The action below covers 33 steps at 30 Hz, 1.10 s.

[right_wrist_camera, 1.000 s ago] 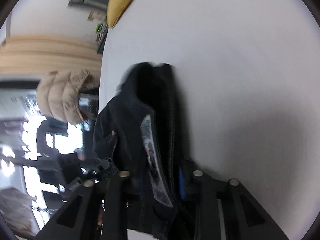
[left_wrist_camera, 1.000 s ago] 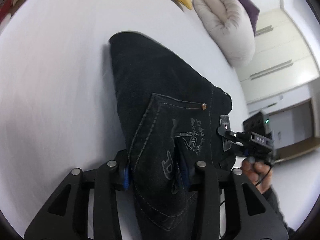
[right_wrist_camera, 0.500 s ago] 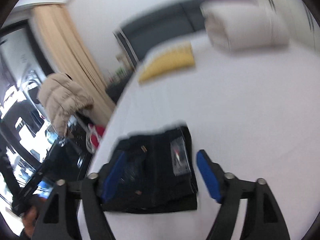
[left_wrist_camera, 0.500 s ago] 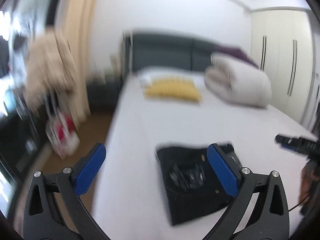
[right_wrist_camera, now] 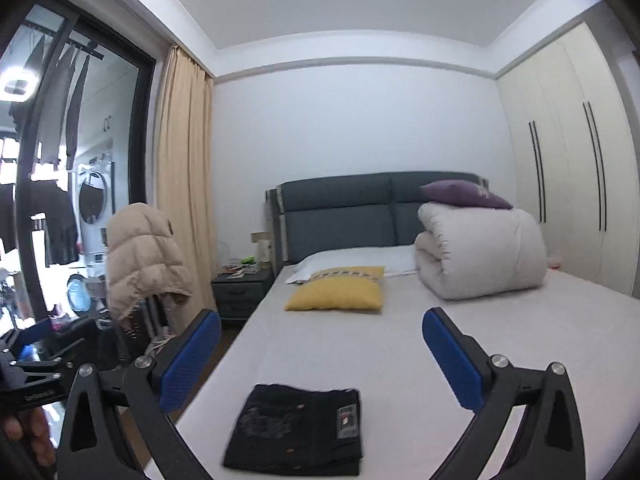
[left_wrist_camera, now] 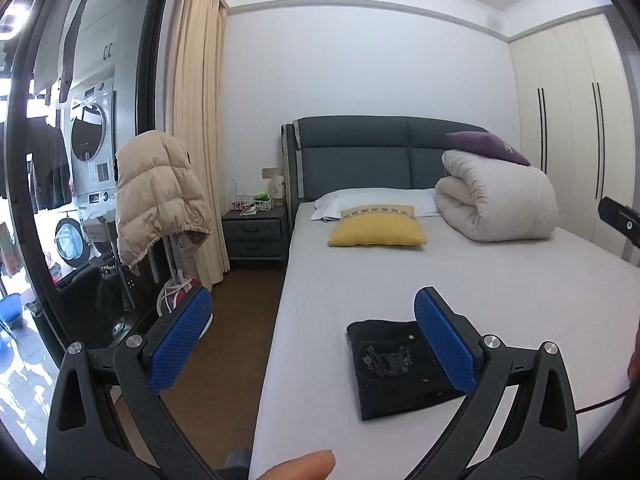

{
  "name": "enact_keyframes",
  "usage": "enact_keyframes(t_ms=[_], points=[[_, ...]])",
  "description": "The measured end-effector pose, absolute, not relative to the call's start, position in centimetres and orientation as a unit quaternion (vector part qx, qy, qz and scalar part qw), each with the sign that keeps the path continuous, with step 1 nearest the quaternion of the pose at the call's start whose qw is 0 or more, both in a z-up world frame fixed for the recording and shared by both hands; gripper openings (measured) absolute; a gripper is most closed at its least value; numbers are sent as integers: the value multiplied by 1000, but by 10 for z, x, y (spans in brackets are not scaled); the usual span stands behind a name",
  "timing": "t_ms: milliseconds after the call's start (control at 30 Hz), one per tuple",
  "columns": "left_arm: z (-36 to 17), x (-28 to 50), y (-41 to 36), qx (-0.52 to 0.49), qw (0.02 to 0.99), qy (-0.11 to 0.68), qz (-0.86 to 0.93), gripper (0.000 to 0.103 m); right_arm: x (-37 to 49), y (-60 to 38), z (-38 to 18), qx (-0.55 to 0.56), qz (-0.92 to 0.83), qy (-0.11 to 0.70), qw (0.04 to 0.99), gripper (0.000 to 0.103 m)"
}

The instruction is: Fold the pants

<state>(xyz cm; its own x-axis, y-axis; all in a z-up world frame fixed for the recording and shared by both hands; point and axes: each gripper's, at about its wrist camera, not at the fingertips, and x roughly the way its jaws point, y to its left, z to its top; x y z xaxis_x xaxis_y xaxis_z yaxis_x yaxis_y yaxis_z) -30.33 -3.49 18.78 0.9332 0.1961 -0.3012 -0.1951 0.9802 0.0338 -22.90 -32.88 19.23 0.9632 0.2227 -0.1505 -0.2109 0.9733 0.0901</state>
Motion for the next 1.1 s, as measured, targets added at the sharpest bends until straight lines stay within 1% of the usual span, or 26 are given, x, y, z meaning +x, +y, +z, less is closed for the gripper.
enact_keyframes(t_ms=[133, 300, 467, 533, 633, 867, 1100], points=[[206, -334, -40, 3, 981, 173, 90, 103, -239, -325, 191, 43, 90, 135, 986, 103], [197, -346, -49, -5, 974, 212, 76, 103, -240, -329, 171, 66, 66, 195, 976, 103], [160, -326, -58, -25, 957, 279, 76, 103, -239, -327, 147, 59, 42, 245, 967, 103], [139, -304, -57, -29, 950, 301, 80, 103, -237, -323, 137, 52, 38, 263, 963, 103], [117, -294, -58, -36, 939, 331, 83, 103, -234, -317, 123, 35, 33, 280, 959, 103], [69, -257, -58, -43, 927, 363, 86, 103, -228, -306, 103, 19, 37, 312, 949, 103], [45, -236, -56, -46, 919, 381, 89, 103, -228, -297, 92, 3, 43, 326, 944, 103]])
